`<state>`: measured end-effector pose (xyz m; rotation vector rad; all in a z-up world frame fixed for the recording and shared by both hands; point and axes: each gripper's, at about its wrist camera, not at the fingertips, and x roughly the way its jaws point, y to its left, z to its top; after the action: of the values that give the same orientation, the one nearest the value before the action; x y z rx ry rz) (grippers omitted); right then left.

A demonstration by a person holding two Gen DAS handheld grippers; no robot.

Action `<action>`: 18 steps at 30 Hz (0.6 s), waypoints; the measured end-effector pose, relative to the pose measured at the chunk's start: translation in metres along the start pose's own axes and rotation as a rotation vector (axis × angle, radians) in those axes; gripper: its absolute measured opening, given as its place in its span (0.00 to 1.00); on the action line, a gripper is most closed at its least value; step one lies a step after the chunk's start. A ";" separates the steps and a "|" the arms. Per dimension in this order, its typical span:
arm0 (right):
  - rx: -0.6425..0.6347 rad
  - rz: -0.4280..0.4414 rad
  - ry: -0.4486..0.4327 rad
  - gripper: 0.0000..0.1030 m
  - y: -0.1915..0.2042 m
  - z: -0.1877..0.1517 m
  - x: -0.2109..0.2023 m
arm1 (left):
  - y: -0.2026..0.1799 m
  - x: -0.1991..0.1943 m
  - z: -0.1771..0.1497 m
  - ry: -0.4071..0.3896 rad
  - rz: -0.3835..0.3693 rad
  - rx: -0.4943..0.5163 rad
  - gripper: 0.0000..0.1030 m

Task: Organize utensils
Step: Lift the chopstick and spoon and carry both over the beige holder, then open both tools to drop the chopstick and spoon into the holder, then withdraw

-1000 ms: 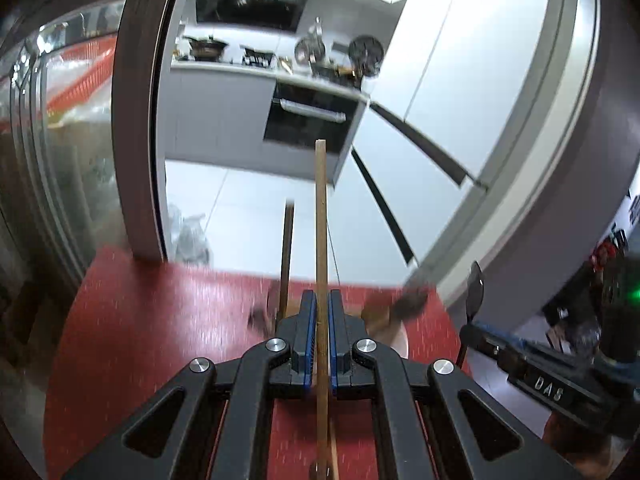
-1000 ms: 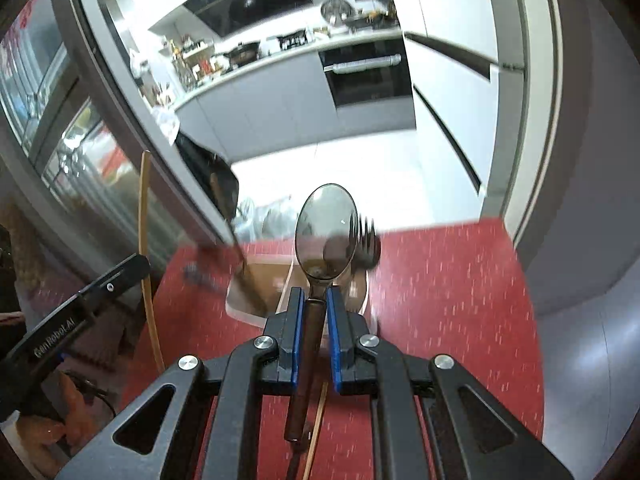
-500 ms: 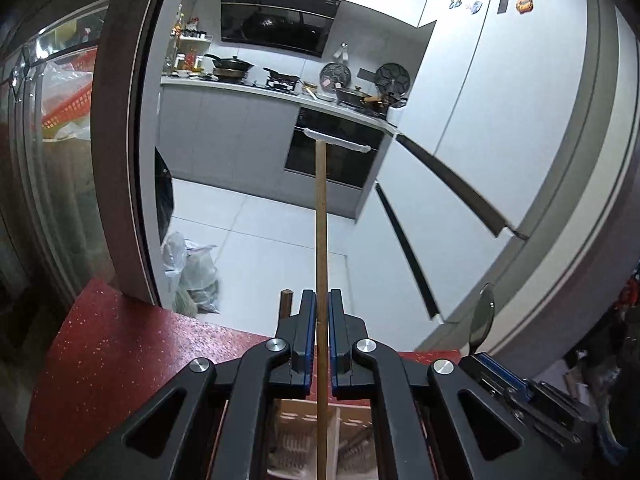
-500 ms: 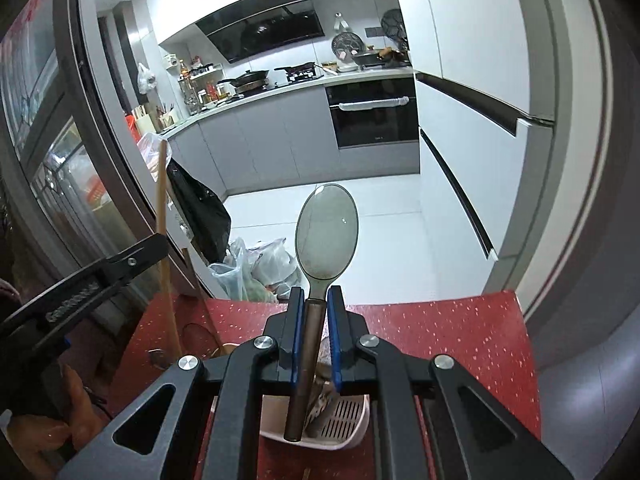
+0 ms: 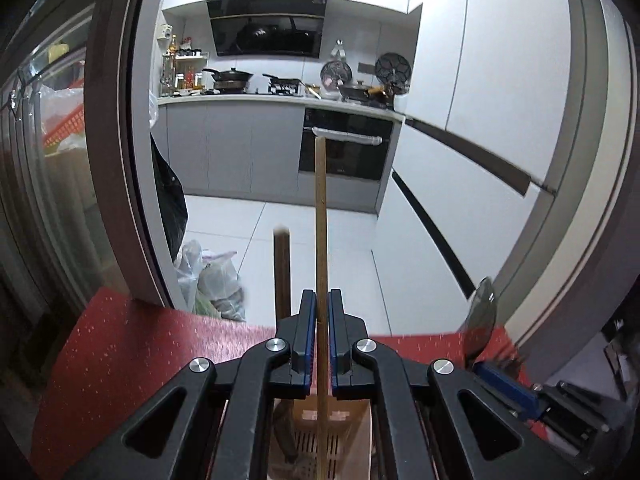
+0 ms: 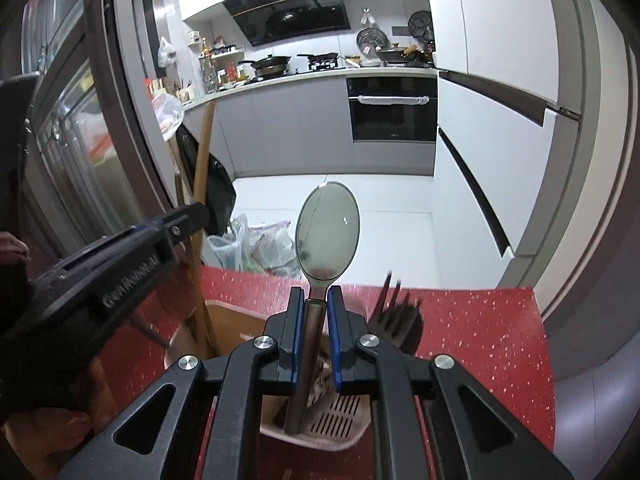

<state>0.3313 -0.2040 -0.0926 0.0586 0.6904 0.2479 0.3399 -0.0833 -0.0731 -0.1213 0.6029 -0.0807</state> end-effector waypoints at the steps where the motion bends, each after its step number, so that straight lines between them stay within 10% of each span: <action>1: -0.002 0.002 0.005 0.12 0.000 -0.002 -0.002 | -0.001 -0.001 -0.004 0.005 0.003 0.008 0.27; 16: 0.033 0.058 0.173 0.14 -0.009 -0.016 -0.004 | 0.001 -0.016 -0.038 0.139 0.003 0.090 0.27; 18: 0.057 0.067 0.182 0.29 -0.012 -0.016 -0.007 | 0.000 -0.019 -0.041 0.170 -0.004 0.102 0.27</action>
<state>0.3185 -0.2179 -0.1018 0.1148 0.8779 0.3006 0.3005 -0.0850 -0.0959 -0.0165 0.7666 -0.1259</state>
